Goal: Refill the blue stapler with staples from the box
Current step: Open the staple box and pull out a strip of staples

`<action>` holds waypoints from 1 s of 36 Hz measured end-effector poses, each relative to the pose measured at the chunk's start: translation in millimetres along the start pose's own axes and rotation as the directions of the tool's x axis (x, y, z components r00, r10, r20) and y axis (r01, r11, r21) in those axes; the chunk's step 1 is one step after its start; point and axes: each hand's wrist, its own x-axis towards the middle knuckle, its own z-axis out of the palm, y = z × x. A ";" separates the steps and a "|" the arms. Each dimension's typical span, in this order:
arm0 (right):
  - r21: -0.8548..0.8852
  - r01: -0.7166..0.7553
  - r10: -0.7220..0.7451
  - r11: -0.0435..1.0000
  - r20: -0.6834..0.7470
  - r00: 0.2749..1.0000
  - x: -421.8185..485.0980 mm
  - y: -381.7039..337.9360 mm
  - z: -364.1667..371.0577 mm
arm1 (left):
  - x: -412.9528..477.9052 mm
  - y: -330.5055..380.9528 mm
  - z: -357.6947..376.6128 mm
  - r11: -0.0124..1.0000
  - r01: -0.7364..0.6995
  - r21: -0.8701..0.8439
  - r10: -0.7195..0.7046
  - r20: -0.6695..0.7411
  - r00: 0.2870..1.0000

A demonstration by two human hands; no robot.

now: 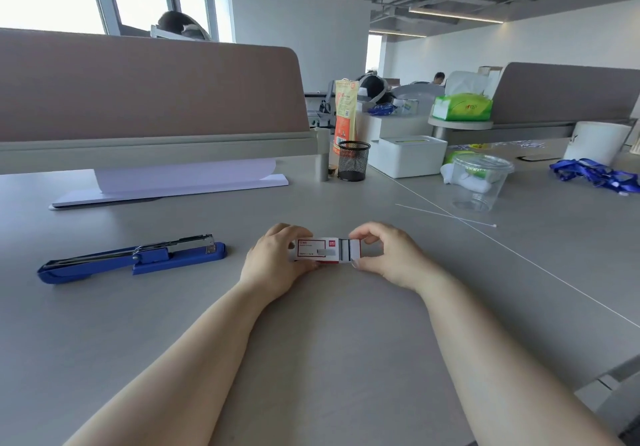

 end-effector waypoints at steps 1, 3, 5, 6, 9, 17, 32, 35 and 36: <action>0.007 -0.002 0.002 1.000 -0.002 1.000 -0.1 -0.7 0.6 | 0.2 0.0 0.3 1.000 -0.002 -0.004 0.002 -0.002 1.000; 0.016 0.003 -0.003 1.000 -0.006 1.000 -0.4 -1.9 1.7 | 0.4 -0.7 0.6 1.000 -0.002 -0.011 0.002 -0.006 1.000; 0.008 0.015 -0.015 1.000 0.000 1.000 -0.5 -2.3 3.6 | 0.7 -1.1 0.8 1.000 -0.001 -0.013 0.001 -0.008 1.000; 0.002 0.020 -0.020 1.000 0.005 1.000 -0.5 -2.2 4.7 | 0.9 -1.3 0.7 1.000 -0.003 -0.011 0.003 -0.009 1.000; -0.011 0.035 -0.035 0.999 0.008 0.999 1.3 -0.3 8.6 | 1.4 -2.0 1.4 1.000 -0.005 -0.009 0.005 -0.011 1.000; -0.052 0.014 -0.017 0.999 -0.056 0.998 4.1 5.6 5.1 | 2.9 -5.4 2.7 1.000 0.014 -0.024 -0.014 -0.022 1.000; -0.098 0.088 -0.094 0.991 -0.062 0.994 6.5 5.7 9.4 | 2.3 -4.6 2.5 1.000 0.003 -0.018 -0.003 -0.024 1.000; -0.105 0.092 -0.098 0.990 -0.060 0.993 6.7 6.4 9.4 | 1.9 -4.0 2.4 1.000 0.003 -0.017 -0.003 -0.024 1.000; -0.109 0.095 -0.102 0.990 -0.060 0.993 6.8 6.4 9.5 | 1.8 -3.9 2.2 1.000 0.003 -0.017 -0.003 -0.024 1.000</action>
